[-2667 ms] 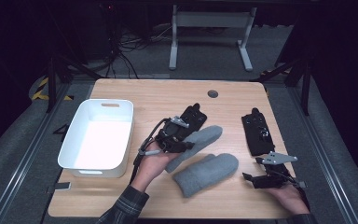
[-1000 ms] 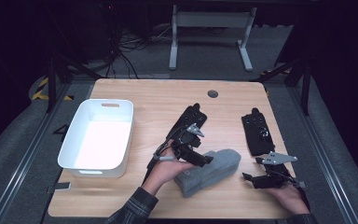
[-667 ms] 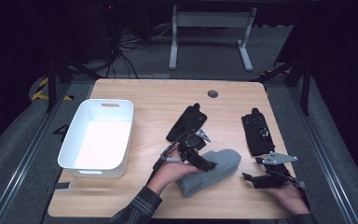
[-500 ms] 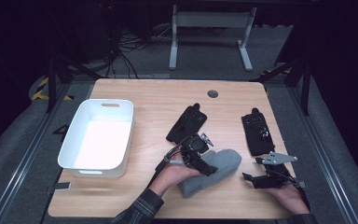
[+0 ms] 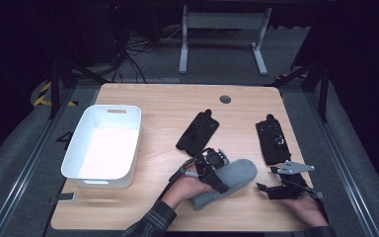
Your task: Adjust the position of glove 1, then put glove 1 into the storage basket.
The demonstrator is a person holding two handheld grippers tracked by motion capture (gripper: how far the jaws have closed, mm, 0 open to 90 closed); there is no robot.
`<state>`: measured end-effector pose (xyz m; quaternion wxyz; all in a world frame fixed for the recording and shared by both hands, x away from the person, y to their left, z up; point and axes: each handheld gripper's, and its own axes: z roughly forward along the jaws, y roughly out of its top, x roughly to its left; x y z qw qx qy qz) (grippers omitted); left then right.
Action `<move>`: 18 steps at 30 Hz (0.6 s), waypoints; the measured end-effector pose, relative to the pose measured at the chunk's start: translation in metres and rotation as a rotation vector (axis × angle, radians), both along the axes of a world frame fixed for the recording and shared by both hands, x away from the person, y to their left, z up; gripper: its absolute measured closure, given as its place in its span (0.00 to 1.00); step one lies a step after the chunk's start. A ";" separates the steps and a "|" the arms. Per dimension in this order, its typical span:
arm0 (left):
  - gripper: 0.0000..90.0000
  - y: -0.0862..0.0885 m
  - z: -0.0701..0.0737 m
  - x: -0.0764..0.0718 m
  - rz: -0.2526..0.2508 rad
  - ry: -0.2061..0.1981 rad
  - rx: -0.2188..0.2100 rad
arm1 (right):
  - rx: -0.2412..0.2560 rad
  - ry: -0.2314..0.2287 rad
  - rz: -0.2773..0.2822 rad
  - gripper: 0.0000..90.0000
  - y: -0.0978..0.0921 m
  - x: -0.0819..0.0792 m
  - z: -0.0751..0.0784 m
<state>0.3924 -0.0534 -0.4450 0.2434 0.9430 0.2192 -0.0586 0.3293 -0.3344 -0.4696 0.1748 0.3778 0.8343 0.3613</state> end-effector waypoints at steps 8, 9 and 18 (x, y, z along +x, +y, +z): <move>0.27 -0.001 0.003 -0.004 -0.044 -0.019 -0.005 | -0.003 -0.002 0.001 0.16 0.000 0.000 0.000; 0.27 0.000 0.003 -0.004 -0.047 -0.016 -0.011 | -0.003 -0.002 0.001 0.16 0.000 0.000 0.000; 0.59 0.005 0.004 0.000 -0.064 0.046 -0.043 | -0.002 -0.001 0.001 0.16 0.000 0.000 0.000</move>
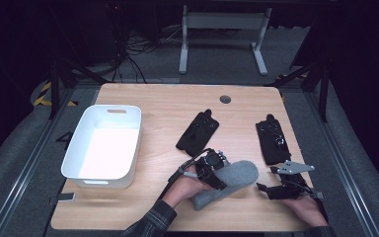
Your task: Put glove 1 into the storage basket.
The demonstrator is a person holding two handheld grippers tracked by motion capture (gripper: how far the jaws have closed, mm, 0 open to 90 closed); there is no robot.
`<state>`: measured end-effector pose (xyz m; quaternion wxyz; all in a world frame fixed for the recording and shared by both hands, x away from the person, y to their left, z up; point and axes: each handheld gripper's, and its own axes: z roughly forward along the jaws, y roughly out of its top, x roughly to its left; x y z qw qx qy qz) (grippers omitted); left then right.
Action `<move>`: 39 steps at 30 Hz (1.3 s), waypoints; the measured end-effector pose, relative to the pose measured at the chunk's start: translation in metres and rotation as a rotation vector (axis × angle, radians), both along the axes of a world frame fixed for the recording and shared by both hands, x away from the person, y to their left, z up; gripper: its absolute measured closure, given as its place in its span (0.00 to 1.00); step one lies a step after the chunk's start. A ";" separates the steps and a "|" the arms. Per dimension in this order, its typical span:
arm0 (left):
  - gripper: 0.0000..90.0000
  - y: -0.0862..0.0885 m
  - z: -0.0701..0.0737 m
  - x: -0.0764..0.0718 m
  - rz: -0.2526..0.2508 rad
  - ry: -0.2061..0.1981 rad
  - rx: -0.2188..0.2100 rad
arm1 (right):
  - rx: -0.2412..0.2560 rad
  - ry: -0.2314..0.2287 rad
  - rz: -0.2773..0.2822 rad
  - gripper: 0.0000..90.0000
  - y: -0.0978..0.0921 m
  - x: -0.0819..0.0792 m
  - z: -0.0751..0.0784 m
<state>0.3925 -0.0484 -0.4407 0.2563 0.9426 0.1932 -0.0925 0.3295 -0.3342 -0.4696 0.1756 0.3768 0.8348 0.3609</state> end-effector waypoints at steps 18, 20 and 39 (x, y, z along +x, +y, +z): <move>0.73 0.017 0.021 0.005 0.039 0.019 -0.037 | 0.005 0.002 0.000 0.16 0.000 0.000 0.000; 0.73 0.022 0.026 0.007 0.047 0.011 -0.060 | 0.004 0.002 0.001 0.16 0.000 0.000 0.000; 0.74 0.075 0.082 0.019 0.172 -0.055 -0.117 | 0.000 0.000 0.001 0.16 0.000 0.000 0.000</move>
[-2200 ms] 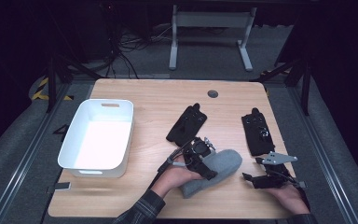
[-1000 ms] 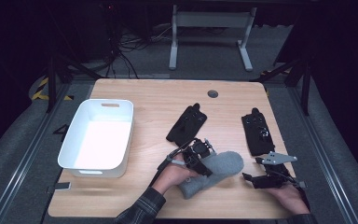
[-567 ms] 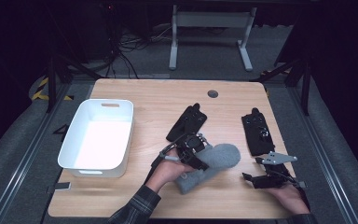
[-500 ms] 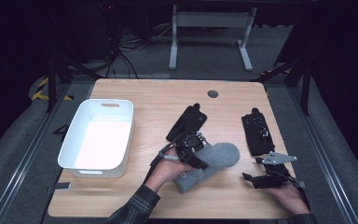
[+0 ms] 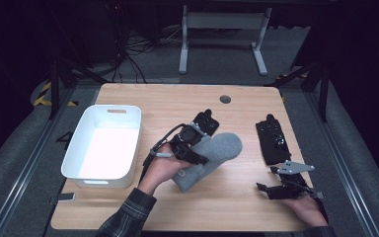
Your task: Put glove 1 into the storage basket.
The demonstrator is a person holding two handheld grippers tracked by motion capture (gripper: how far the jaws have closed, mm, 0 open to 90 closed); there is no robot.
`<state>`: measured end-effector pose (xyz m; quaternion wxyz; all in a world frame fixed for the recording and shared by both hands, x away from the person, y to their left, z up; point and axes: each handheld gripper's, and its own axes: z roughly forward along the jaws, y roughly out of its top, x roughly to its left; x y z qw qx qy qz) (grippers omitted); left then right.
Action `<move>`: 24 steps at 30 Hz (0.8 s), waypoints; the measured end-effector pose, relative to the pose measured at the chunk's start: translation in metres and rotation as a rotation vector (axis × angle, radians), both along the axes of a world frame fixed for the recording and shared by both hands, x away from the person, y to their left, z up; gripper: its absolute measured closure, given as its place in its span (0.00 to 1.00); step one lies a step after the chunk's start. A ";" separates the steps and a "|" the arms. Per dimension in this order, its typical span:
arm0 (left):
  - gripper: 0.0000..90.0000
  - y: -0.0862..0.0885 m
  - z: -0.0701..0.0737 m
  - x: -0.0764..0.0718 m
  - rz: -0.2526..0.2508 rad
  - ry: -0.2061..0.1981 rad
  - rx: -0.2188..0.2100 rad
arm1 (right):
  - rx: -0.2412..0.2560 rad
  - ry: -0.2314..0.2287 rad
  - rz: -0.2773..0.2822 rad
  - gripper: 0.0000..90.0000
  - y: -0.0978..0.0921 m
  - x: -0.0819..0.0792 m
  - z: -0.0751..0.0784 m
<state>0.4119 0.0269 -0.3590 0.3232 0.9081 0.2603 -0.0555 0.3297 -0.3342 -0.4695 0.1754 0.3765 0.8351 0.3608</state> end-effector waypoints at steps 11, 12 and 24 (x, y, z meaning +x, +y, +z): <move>0.74 0.039 0.029 0.010 0.074 -0.019 -0.008 | 0.000 0.000 0.000 0.16 0.000 0.000 0.000; 0.74 0.044 0.032 0.011 0.086 -0.024 -0.011 | 0.000 0.000 0.000 0.16 0.000 0.000 0.000; 0.74 0.095 0.056 0.019 0.181 -0.047 -0.020 | 0.001 0.001 0.000 0.16 0.000 0.000 0.000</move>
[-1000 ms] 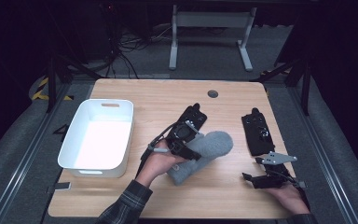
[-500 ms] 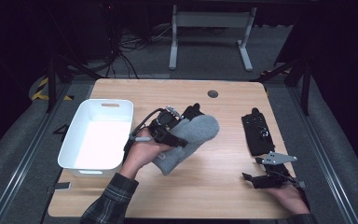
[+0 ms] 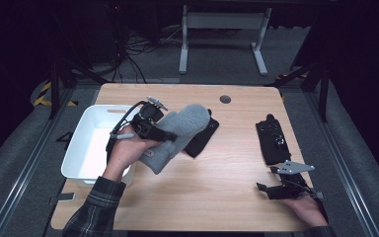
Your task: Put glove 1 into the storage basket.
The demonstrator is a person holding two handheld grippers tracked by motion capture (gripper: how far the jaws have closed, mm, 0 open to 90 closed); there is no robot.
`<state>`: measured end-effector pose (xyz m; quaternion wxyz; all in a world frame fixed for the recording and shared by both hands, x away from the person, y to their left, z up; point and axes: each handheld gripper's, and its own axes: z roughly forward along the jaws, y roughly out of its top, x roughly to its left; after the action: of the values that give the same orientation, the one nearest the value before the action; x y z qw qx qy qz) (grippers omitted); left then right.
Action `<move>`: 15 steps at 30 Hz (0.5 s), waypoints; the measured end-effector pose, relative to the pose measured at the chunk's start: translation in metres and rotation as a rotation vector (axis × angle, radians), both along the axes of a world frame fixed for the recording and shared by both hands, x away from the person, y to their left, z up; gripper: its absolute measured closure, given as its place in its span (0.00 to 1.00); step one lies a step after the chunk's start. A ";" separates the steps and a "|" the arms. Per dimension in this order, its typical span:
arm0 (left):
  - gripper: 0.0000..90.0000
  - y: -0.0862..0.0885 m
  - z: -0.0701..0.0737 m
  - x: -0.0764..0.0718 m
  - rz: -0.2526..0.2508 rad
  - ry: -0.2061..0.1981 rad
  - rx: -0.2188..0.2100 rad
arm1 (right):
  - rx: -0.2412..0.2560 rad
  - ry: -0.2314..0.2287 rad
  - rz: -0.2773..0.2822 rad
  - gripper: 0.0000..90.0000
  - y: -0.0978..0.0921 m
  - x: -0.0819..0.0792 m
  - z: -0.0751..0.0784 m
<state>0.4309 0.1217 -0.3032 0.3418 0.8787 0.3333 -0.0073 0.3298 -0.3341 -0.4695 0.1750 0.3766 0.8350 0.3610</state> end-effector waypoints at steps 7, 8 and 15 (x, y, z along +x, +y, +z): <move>0.74 0.033 0.004 0.004 0.069 -0.006 0.009 | 0.000 0.000 0.000 0.16 0.000 0.000 0.000; 0.74 0.037 0.003 0.004 0.079 -0.004 0.008 | 0.000 0.000 0.000 0.16 0.000 0.000 0.000; 0.74 0.071 -0.001 0.007 0.161 0.008 -0.002 | 0.000 -0.001 0.001 0.16 0.000 0.000 0.000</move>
<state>0.4378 0.1926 -0.3043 0.3405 0.8487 0.4043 0.0163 0.3299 -0.3341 -0.4695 0.1753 0.3762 0.8352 0.3610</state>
